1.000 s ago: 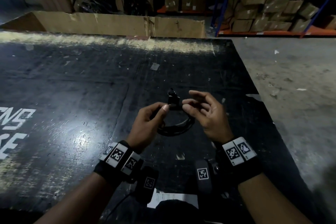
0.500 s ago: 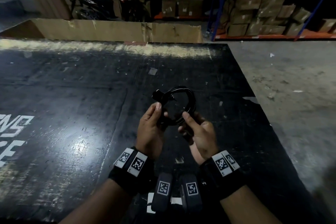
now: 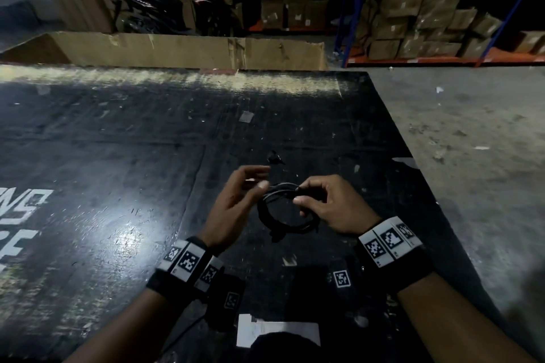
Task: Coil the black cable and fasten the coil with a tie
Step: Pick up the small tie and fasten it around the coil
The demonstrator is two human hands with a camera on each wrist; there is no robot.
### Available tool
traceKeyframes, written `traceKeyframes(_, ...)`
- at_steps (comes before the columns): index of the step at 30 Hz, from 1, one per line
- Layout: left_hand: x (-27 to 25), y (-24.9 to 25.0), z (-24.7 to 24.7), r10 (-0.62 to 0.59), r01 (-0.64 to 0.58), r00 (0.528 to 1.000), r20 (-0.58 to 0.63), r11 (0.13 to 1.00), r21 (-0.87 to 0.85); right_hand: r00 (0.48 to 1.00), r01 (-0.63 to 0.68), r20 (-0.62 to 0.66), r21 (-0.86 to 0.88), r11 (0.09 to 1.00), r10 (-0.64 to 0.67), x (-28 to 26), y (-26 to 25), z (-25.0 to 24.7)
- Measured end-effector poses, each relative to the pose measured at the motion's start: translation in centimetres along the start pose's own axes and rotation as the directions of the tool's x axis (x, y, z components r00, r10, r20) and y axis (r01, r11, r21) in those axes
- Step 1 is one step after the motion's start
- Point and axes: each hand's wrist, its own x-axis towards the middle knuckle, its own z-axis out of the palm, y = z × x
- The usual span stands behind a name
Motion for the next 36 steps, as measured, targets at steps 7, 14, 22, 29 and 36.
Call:
traceKeyframes(7, 1.1, -0.6, 0.7, 0.048, -0.135, 0.973, 0.228, 0.914, 0.383, 1.000, 0.001, 0.013, -0.082, 0.997, 0.001, 0.8, 0.1, 0.2)
traceKeyframes(14, 1.2, -2.3, 0.9, -0.115, 0.100, 0.987, 0.111, 0.986, 0.132, 0.988, 0.109, -0.137, 0.235, 0.966, -0.078, 0.9, 2.3, 1.3)
traceKeyframes(22, 1.6, -2.9, 0.2, -0.377, 0.424, 0.896, 0.234, 0.884, -0.200, 0.992, 0.095, -0.110, 0.281, 0.955, -0.066, 1.7, 4.2, 2.5)
traceKeyframes(29, 2.4, -4.9, 0.1, -0.355, 0.334, 0.935, -0.023, 0.897, -0.290, 0.999, 0.050, 0.000, 0.230, 0.972, -0.051, 5.9, 4.2, 2.7)
traceKeyframes(36, 2.3, -7.0, -2.8, -0.356, 0.282, 0.909, -0.216, 0.907, -0.312, 0.910, -0.308, -0.198, 0.264, 0.914, 0.364, 18.0, 9.5, 4.1)
